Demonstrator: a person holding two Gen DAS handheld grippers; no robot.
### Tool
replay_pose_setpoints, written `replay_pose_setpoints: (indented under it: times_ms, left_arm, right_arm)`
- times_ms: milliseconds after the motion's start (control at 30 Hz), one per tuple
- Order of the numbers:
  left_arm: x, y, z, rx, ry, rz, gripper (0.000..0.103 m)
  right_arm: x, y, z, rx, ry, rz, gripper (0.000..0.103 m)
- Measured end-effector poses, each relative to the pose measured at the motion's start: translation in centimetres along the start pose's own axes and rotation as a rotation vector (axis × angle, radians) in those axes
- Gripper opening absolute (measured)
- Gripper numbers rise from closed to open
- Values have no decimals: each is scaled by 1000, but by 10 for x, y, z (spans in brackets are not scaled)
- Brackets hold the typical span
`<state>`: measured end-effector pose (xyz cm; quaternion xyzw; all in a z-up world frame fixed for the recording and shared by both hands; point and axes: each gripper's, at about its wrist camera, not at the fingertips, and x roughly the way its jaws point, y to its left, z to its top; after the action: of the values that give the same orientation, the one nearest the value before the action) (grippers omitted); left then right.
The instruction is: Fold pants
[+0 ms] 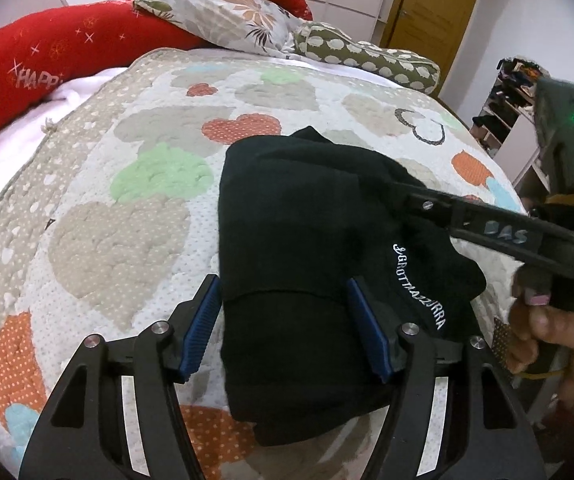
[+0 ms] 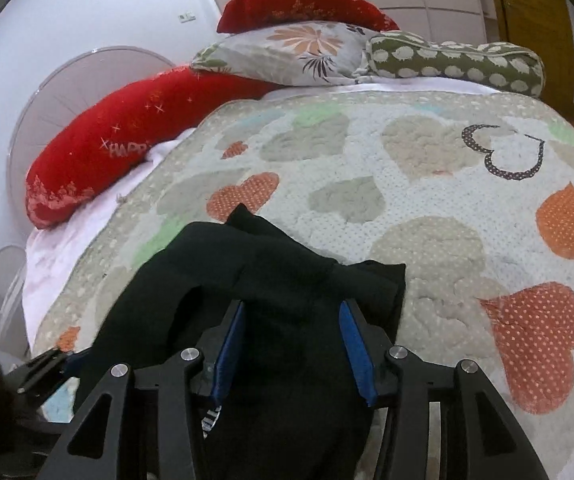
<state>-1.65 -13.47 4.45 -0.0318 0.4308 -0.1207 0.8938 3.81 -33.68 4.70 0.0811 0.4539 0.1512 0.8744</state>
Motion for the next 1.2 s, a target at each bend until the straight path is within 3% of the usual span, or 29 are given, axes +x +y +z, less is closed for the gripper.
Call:
replay_pose_setpoints:
  times_ms: [167,333,467,733,867,1200]
  left_arm:
    - [-1,-1,-2,-9,-2,8,65]
    - [-5,-5,-5,-9,-10,26,65]
    - [-16,-7,-8,-3,-31,55,65]
    - [-47,-5,-10,-15,-102,123,65]
    - [-61,-6,-12,-11,-127,153,65]
    - [-87,-7,-18,-19,-165,171,65]
  right_arm:
    - [-31,6,-20,-21,-15,-7,47]
    - [-18,9,-53,-53,33,-77,48]
    - [-33,11,-49,-37,19,-72,48]
    - [-82,43,-45,-101,-117,-107,51]
    - [-93,54,-47,-105,-148,-112,70]
    - [-108,68,-54,-101,-167,-96,70]
